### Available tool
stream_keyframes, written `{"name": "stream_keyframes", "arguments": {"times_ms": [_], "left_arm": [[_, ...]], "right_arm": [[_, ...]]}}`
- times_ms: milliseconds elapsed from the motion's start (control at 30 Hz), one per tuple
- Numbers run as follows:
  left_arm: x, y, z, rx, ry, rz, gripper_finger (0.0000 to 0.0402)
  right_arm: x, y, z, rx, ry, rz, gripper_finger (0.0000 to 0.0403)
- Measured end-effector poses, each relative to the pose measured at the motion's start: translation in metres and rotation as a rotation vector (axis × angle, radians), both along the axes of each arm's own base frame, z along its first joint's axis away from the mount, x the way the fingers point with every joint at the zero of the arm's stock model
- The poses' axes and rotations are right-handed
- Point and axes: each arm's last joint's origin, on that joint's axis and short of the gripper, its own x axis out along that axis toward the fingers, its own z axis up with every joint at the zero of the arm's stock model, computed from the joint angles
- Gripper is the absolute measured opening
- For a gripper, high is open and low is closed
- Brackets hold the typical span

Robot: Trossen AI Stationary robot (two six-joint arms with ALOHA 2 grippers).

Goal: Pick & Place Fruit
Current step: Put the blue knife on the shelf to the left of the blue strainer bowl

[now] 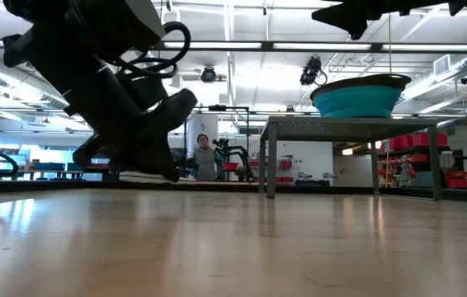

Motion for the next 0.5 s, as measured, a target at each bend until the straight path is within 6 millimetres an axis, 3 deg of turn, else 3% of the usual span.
{"name": "stream_keyframes", "arguments": {"times_ms": [333,500], "left_arm": [[0.0,0.002,0.008,0.052,-0.08,0.078,0.0054],[0.007,0.0,0.026,0.187,-0.128,0.087,0.0049]], "right_arm": [[0.0,0.0,0.0,0.0,0.0,0.0,0.0259],[0.005,0.0,-0.003,0.008,0.009,0.001,0.0259]]}}
